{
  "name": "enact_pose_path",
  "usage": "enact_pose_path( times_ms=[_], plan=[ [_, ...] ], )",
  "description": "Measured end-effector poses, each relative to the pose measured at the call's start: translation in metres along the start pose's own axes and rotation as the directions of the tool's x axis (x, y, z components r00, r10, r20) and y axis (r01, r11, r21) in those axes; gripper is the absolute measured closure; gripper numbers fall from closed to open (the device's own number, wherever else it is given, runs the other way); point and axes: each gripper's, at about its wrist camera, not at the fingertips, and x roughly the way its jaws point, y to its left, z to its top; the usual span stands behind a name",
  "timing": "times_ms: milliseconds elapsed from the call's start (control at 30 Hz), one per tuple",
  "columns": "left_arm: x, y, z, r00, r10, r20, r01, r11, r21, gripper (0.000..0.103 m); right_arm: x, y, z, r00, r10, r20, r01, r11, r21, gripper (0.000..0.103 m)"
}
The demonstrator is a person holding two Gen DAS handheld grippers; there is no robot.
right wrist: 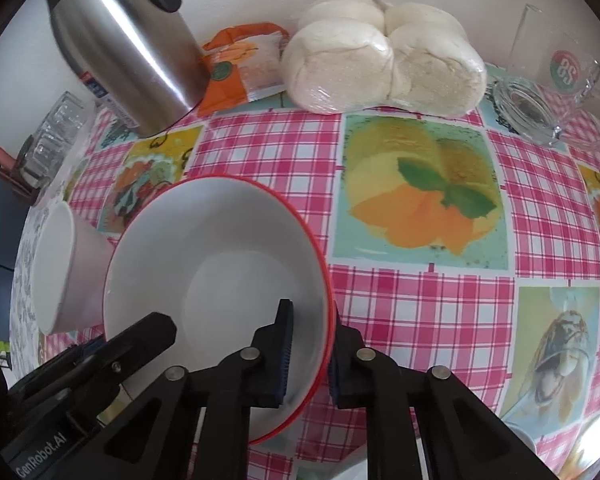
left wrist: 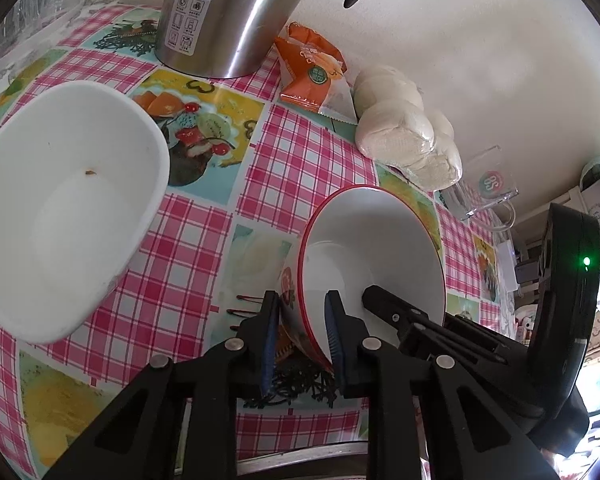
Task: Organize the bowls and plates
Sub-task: 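Lift and tilt the red-rimmed bowl toward the steel plate with both tools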
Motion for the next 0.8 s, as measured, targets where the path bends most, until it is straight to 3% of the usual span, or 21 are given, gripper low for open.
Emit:
enact_pose_path(
  times_ms=[467,800],
  plan=[
    [-0.003,0.003,-0.003,0.999,-0.031,-0.011,0.031,0.999,-0.014,0.079,-0.014,0.002,-0.012,0.999,0.002,0.048,-0.002,1.0,0.002,0.087],
    [-0.026,-0.016,-0.007,0.998,-0.056,0.037,0.055,0.998,0.029,0.079,-0.045,-0.007,-0.021,0.993,0.013,0.118,-0.02,0.998,0.052,0.087]
  ],
)
